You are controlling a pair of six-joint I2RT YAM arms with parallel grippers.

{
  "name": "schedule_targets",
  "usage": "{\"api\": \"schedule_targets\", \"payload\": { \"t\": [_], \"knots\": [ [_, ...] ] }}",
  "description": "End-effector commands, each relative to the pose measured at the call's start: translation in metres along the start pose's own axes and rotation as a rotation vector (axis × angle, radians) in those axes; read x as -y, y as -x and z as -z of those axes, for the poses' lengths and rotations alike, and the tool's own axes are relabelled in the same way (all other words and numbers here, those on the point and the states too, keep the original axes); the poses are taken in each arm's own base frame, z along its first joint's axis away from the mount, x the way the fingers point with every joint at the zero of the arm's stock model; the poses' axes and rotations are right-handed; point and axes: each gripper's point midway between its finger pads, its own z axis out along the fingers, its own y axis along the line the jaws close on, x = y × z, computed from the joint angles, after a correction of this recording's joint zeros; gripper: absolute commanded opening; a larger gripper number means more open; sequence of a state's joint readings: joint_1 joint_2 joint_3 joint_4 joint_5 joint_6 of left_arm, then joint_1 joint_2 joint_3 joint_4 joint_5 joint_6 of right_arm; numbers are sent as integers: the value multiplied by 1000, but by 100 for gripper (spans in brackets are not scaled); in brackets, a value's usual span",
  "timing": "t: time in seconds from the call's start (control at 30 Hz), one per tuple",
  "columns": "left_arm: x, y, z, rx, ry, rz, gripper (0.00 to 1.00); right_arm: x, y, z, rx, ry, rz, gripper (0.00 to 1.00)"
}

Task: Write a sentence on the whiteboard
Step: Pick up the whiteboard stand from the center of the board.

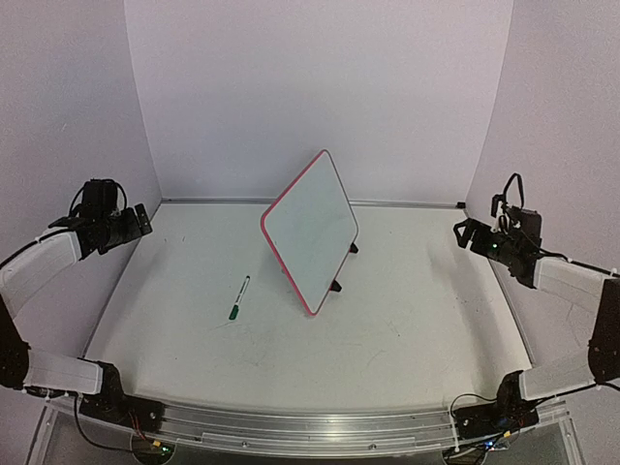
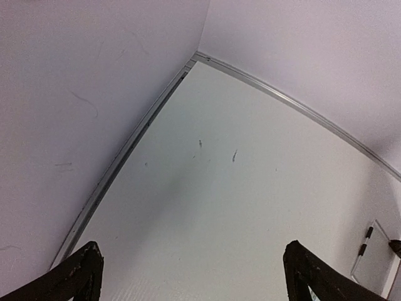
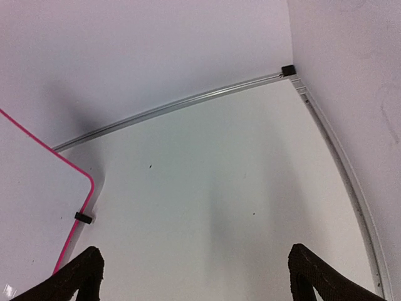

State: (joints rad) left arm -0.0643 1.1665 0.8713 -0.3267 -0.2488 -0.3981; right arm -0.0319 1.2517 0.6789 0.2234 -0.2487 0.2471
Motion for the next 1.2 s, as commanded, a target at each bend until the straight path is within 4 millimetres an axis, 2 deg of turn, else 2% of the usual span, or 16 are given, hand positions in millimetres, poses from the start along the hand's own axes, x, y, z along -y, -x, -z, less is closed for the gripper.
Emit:
{"api": "schedule_targets", "payload": {
  "t": [0.0,0.1,0.17,0.27,0.4,0.47,0.57,0.73,0.93,1.17],
  "knots": [
    [29,35,29,-56,-106,-27,99,-41,1,-7,-71,208,55,98],
    [55,51,42,-92,-216,-126,99,-64,-11,-15,-122,245,134,98],
    [67,61,46,-87,-268,-186,99,-90,-33,-21,-181,270,225,98],
    [68,68,39,-59,-256,-225,100,-132,-61,-28,-243,368,296,95],
    [70,52,19,-51,-274,-235,100,-170,-101,-41,-330,463,366,88],
    [76,43,18,-76,-324,-274,99,-186,-118,-46,-369,503,392,83],
    [75,34,12,-90,-324,-266,99,-206,-143,-55,-412,555,454,73],
    [81,24,7,-123,-366,-260,100,-228,-178,-69,-463,591,531,62],
    [83,17,2,-153,-375,-251,99,-252,-214,-74,-489,632,600,51],
    [82,19,4,-145,-372,-255,99,-266,-242,-79,-492,645,636,42]
  ]
}}
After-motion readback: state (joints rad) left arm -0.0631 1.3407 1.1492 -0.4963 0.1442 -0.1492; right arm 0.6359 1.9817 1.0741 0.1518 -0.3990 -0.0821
